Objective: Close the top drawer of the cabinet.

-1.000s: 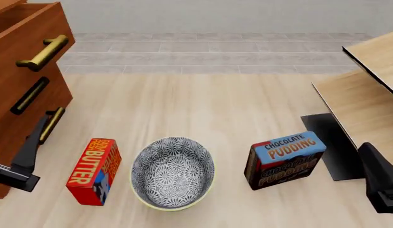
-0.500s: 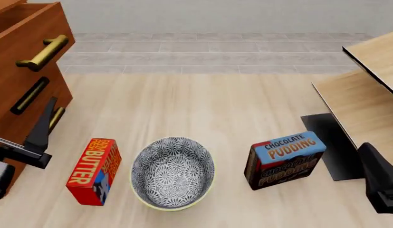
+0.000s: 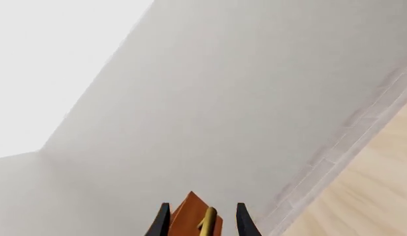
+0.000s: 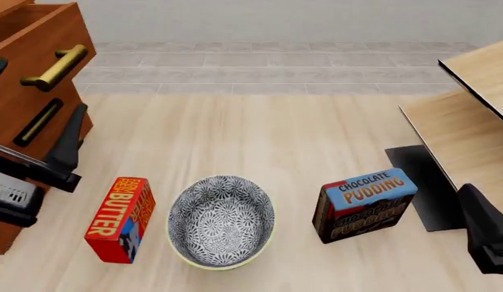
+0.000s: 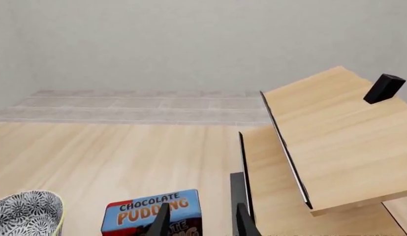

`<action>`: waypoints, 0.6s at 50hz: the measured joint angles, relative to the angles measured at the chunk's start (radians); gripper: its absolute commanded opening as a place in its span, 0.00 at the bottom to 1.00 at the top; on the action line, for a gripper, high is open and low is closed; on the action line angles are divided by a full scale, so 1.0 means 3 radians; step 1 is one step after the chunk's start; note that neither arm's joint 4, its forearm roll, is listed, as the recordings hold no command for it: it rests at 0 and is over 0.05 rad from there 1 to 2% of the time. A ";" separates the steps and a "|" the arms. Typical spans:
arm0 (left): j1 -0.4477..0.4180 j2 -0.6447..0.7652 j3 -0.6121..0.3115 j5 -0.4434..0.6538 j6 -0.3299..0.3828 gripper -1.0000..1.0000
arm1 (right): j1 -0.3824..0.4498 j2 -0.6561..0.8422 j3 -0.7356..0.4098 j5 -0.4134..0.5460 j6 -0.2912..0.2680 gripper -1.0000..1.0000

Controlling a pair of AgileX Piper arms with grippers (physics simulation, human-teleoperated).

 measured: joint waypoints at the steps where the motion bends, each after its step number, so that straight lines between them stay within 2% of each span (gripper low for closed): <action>1: -0.0002 0.0029 -0.0007 -0.0033 0.0022 1.00 | 0.0000 0.0000 0.0000 0.0002 0.0000 1.00; 14: 0.0011 0.0495 -0.0062 -0.0500 0.0387 1.00 | -0.0005 0.0000 0.0000 0.0014 0.0002 1.00; 21: 0.0074 0.0675 -0.0094 -0.0608 0.0574 1.00 | -0.0005 0.0000 0.0001 0.0021 0.0003 1.00; 30: 0.0208 0.0875 -0.0153 -0.0672 0.0675 1.00 | -0.0006 0.0000 0.0001 0.0025 0.0000 1.00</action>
